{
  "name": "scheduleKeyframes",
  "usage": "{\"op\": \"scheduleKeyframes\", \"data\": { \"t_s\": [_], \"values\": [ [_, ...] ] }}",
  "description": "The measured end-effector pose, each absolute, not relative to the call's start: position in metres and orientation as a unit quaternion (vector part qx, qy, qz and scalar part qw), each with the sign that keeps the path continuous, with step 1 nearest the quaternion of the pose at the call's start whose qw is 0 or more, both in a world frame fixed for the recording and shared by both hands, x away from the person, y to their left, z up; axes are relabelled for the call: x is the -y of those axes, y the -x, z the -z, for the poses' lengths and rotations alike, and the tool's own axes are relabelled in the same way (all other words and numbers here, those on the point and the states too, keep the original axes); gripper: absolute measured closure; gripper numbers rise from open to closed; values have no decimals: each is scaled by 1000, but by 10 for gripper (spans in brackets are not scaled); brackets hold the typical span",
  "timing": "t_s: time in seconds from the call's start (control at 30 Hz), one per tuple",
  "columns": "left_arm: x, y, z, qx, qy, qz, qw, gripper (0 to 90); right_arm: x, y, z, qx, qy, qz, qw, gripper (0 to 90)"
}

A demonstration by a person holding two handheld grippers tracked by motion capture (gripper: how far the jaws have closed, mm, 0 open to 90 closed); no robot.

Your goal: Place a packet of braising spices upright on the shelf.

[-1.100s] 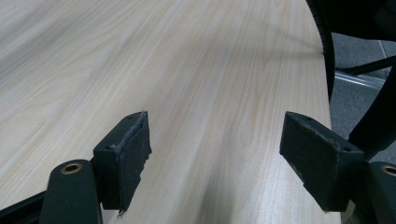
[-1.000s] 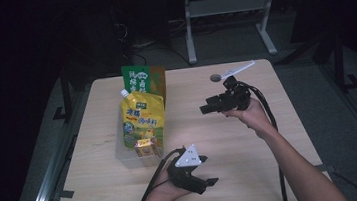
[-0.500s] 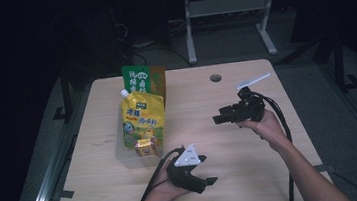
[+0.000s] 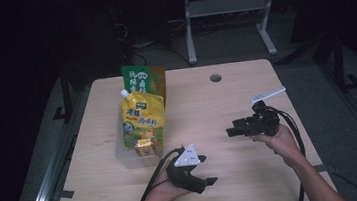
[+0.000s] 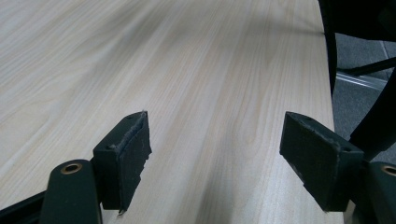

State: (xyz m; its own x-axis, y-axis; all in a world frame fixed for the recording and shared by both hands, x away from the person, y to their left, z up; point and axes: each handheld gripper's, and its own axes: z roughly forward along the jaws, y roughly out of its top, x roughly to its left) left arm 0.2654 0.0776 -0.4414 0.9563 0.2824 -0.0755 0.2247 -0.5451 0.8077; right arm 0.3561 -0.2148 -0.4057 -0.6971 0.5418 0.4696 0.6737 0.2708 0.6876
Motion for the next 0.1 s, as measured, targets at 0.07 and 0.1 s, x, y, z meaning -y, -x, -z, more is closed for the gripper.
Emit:
{"op": "scheduleKeyframes", "data": {
  "t_s": [0.07, 0.1],
  "values": [
    [-78, -265, 441, -145, -878, -32, 455, 239, 218, -351, 411, 793, 386, 465, 75, 341],
    [-78, -265, 441, -146, -878, -32, 456, 239, 219, -348, 414, 792, 388, 466, 76, 338]
  ]
}}
